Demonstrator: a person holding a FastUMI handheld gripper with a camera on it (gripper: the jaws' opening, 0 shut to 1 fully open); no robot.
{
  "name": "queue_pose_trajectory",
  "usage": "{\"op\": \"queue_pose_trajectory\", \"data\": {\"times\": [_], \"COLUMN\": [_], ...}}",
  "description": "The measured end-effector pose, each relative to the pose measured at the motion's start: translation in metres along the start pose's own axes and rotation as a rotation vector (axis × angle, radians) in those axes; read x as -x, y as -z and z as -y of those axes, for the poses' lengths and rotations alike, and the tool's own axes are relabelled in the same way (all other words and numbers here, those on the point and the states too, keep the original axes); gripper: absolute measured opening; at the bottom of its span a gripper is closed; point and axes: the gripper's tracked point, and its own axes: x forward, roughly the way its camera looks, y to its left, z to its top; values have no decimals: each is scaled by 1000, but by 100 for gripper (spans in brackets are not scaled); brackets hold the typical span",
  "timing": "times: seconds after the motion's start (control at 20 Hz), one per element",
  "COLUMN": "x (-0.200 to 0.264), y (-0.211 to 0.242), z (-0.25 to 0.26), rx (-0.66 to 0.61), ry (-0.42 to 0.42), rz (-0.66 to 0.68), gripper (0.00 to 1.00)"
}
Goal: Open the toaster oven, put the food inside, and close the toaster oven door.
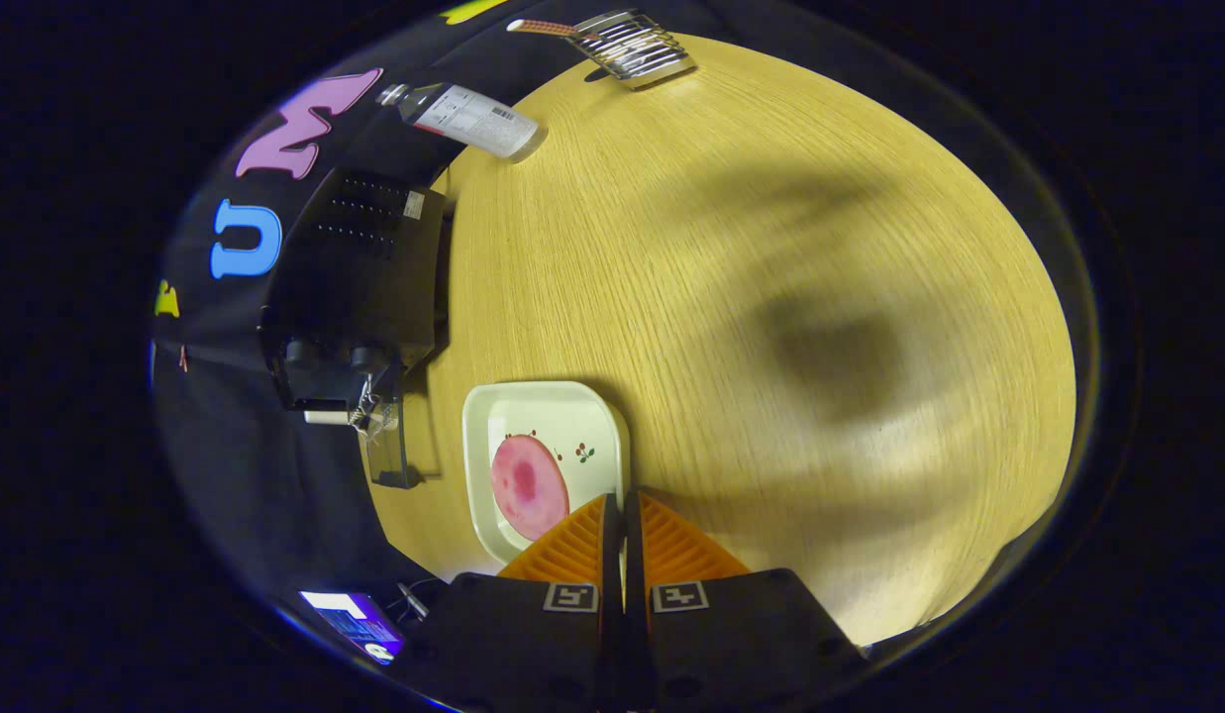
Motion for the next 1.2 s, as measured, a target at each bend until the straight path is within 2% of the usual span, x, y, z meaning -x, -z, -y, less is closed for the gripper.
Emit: {"op": "queue_pose_trajectory", "data": {"times": [0.4, 0.55, 0.9, 1.2], "x": [-2, 5, 22, 15], "y": [0, -10, 1, 29], "z": [-25, -33, -51, -106], "rx": [-114, -151, -197, -272], "ry": [-188, -221, -189, -180], "rz": [69, 106, 180, 239], "gripper": [5, 5, 5, 5]}}
